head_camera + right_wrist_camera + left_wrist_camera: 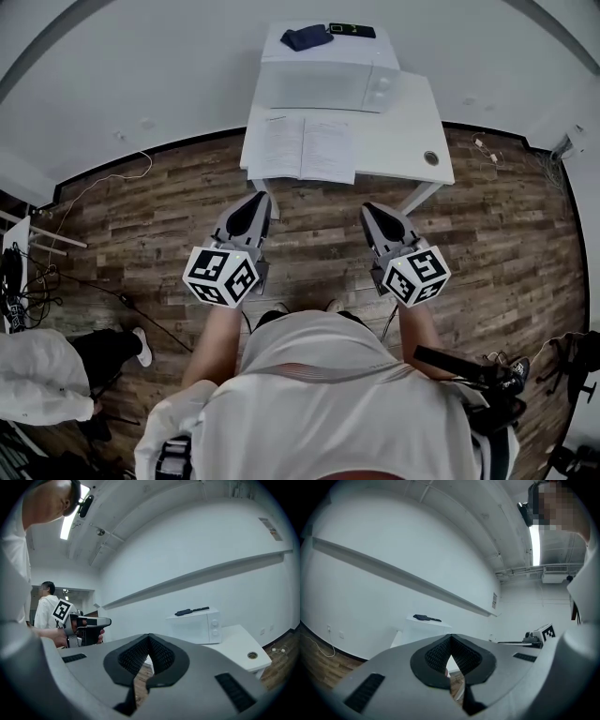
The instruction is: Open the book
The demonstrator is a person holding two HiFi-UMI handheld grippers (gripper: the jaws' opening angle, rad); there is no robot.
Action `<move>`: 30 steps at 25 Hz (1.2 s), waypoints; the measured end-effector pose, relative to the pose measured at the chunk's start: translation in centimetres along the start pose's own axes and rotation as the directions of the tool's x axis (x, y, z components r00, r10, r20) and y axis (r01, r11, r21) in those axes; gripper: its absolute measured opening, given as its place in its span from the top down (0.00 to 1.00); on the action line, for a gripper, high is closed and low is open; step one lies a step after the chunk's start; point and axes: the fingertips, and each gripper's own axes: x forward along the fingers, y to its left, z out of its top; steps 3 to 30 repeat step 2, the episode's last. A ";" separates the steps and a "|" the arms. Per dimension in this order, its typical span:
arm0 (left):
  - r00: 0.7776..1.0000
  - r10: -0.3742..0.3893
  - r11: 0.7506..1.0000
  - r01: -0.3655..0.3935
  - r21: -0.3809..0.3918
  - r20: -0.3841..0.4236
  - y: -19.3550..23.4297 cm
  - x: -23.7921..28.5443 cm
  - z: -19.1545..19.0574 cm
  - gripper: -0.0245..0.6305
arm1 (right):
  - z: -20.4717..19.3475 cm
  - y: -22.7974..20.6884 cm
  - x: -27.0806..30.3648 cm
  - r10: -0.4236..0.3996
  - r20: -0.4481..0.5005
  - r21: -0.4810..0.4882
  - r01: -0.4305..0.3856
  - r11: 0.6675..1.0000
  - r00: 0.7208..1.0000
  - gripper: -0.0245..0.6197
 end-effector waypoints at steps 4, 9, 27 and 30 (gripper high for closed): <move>1.000 -0.002 1.000 0.002 -0.006 -0.001 0.6 -0.3 0.1 0.95 | 0.2 0.5 0.4 -0.001 0.000 -0.005 0.001 1.000 1.000 0.97; 1.000 -0.002 1.000 0.002 -0.006 -0.001 0.6 -0.3 0.1 0.95 | 0.2 0.5 0.4 -0.001 0.000 -0.005 0.001 1.000 1.000 0.97; 1.000 -0.002 1.000 0.002 -0.006 -0.001 0.6 -0.3 0.1 0.95 | 0.2 0.5 0.4 -0.001 0.000 -0.005 0.001 1.000 1.000 0.97; 1.000 -0.002 1.000 0.002 -0.006 -0.001 0.6 -0.3 0.1 0.95 | 0.2 0.5 0.4 -0.001 0.000 -0.005 0.001 1.000 1.000 0.97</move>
